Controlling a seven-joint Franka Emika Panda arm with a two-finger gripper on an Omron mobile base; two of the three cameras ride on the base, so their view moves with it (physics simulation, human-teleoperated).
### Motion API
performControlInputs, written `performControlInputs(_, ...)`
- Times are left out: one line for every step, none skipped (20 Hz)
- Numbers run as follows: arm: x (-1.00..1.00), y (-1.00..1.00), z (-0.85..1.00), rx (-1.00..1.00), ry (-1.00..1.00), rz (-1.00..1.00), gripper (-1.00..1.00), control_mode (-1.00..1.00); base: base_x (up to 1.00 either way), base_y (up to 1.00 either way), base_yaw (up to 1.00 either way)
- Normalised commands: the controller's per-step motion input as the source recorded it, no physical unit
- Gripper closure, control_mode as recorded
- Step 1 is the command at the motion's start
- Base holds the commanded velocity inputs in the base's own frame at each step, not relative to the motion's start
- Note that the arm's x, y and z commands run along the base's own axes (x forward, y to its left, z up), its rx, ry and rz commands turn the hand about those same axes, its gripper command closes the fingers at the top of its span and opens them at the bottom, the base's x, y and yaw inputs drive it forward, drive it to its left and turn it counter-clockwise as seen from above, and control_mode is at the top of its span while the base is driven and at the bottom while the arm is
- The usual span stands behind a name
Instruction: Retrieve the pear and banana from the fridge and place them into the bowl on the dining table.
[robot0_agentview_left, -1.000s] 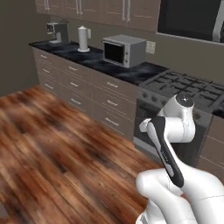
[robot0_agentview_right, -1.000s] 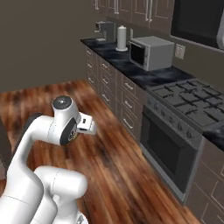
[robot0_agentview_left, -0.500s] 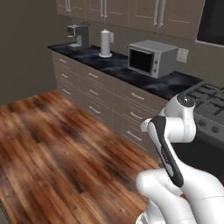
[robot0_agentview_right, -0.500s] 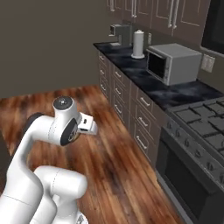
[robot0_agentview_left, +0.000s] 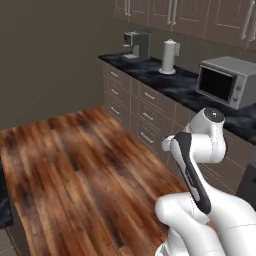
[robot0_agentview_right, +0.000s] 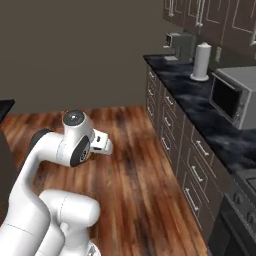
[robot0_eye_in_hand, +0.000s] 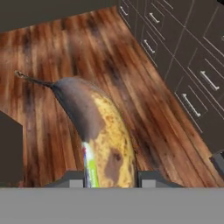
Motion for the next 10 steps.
performControlInputs(0.0, 0.0, 0.0, 0.0, 0.0, 0.0, 1.0, 1.0, 1.0, 0.0, 0.36)
performControlInputs(0.0, 0.0, 0.0, 0.0, 0.0, 0.0, 1.0, 1.0, 1.0, 0.0, 0.35)
performControlInputs(0.0, 0.0, 0.0, 0.0, 0.0, 0.0, 1.0, 1.0, 1.0, 0.0, 0.38)
performControlInputs(0.0, 0.0, 0.0, 0.0, 0.0, 0.0, 1.0, 1.0, 1.0, 0.0, 0.41)
performControlInputs(0.0, 0.0, 0.0, 0.0, 0.0, 0.0, 1.0, 1.0, 1.0, 0.0, 0.44)
performControlInputs(0.0, 0.0, 0.0, 0.0, 0.0, 0.0, 1.0, 1.0, 1.0, 0.0, 0.5)
performControlInputs(0.0, 0.0, 0.0, 0.0, 0.0, 0.0, 1.0, 1.0, 1.0, 0.0, 0.54)
performControlInputs(0.0, 0.0, 0.0, 0.0, 0.0, 0.0, 1.0, 1.0, 1.0, 0.0, 0.56)
performControlInputs(0.0, 0.0, 0.0, 0.0, 0.0, 0.0, 1.0, 1.0, 1.0, 0.0, 0.56)
performControlInputs(0.0, 0.0, 0.0, 0.0, 0.0, 0.0, 1.0, 1.0, 1.0, 0.0, 0.56)
